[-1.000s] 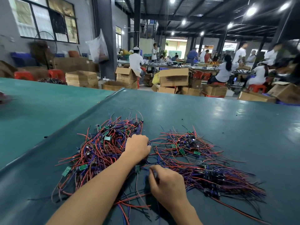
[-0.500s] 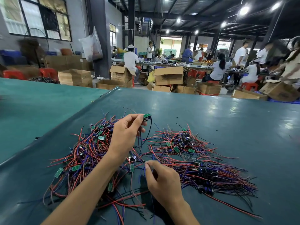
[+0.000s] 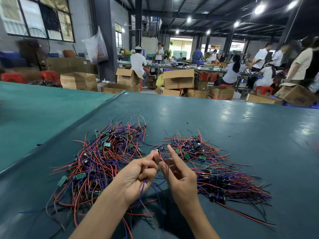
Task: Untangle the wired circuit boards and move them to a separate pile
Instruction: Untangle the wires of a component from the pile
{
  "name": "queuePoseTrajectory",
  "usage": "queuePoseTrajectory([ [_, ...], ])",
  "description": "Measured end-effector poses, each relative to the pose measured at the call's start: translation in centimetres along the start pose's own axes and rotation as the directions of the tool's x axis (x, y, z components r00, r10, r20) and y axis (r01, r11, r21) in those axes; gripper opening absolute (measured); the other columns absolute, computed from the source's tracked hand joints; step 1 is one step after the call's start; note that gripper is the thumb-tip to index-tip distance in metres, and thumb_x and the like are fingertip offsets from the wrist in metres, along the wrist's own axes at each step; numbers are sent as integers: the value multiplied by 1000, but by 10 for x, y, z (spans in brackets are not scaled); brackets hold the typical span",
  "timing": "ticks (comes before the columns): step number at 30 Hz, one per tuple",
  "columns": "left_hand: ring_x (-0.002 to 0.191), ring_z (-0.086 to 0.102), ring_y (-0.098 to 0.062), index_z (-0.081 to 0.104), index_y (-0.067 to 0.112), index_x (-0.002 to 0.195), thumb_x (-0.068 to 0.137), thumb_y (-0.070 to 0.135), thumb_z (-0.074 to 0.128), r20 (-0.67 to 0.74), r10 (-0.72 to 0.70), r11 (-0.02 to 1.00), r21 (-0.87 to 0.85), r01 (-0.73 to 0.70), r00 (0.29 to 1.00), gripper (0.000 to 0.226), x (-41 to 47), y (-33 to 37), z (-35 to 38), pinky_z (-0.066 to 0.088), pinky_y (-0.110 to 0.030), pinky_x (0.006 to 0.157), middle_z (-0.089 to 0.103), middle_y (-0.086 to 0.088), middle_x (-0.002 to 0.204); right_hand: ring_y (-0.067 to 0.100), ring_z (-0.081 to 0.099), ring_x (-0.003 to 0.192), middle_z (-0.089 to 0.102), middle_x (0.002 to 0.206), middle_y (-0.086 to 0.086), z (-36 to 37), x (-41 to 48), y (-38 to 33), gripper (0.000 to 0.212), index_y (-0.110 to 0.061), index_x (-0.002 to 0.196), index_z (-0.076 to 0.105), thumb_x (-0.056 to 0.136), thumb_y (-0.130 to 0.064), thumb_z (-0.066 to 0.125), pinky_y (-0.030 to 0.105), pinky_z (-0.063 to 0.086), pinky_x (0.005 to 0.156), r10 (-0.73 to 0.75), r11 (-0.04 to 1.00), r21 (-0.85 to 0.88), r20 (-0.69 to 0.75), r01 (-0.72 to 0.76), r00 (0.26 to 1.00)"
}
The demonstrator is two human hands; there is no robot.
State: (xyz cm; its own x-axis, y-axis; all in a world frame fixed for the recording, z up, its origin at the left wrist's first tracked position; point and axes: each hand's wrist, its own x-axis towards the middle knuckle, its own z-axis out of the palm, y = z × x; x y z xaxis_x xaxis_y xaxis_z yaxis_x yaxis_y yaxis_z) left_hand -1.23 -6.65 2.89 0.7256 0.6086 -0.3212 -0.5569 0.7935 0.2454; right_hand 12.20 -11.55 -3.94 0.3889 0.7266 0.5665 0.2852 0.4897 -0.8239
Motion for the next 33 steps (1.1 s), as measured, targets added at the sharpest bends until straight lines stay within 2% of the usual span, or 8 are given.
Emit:
queuePoseTrajectory([
  [4,35,40,-1,60,0,85,79,8,63,-67,44,977,209,-29,997,10,3,-5,-13,14,-8,27,59,-6,68,21,63,78,71,89,0,0,1,-2,37,-32,123,72,87,-35,76,33,52,72,-14,1000,23,8,14,1000],
  [6,38,40,0,61,3,90,79,11,67,-68,104,930,359,-73,992,15,1,-3,-19,17,-10,26,62,-6,73,19,65,77,74,90,2,3,2,-2,29,-29,113,77,84,-27,77,30,53,71,46,998,53,-19,-45,999],
  [12,51,48,-5,70,-2,99,87,13,71,20,226,550,823,-144,974,19,-10,0,-30,25,-13,33,73,-15,88,15,54,57,69,66,7,-5,8,-7,16,-15,86,81,82,-31,78,24,46,50,294,928,266,-94,-261,951],
  [16,44,48,-7,68,-3,97,96,11,62,113,268,474,849,-233,957,15,-11,-3,-31,28,-15,31,73,-21,85,18,51,53,63,66,11,-7,8,-7,29,-6,81,77,76,-34,84,27,42,46,395,849,397,-39,-349,918],
  [22,45,57,-13,63,-1,99,99,5,58,165,282,416,867,-275,945,8,-9,-14,-31,37,-19,32,74,-23,86,21,50,61,61,70,15,-9,9,-10,55,1,88,75,69,-49,87,30,41,54,459,825,304,133,-477,878],
  [26,44,56,-15,64,-1,104,101,13,59,147,233,308,927,-216,961,16,-17,-6,-37,36,-19,33,72,-18,80,17,58,55,65,71,12,-23,34,-20,36,-2,80,76,74,-37,83,25,45,45,530,784,362,34,-505,847],
  [29,41,47,-11,70,8,96,103,22,57,143,267,103,979,-176,953,20,-21,7,-42,31,-17,36,69,-8,70,14,63,52,66,65,10,-37,67,-17,20,-1,80,69,82,-17,80,23,50,42,701,648,422,-5,-634,713],
  [33,40,42,-14,71,9,91,101,18,58,167,420,-10,984,-180,892,20,-20,31,-47,30,-16,37,66,-5,62,18,65,53,64,64,13,-54,107,2,11,2,85,62,92,-3,68,23,53,42,799,550,452,-42,-702,599],
])
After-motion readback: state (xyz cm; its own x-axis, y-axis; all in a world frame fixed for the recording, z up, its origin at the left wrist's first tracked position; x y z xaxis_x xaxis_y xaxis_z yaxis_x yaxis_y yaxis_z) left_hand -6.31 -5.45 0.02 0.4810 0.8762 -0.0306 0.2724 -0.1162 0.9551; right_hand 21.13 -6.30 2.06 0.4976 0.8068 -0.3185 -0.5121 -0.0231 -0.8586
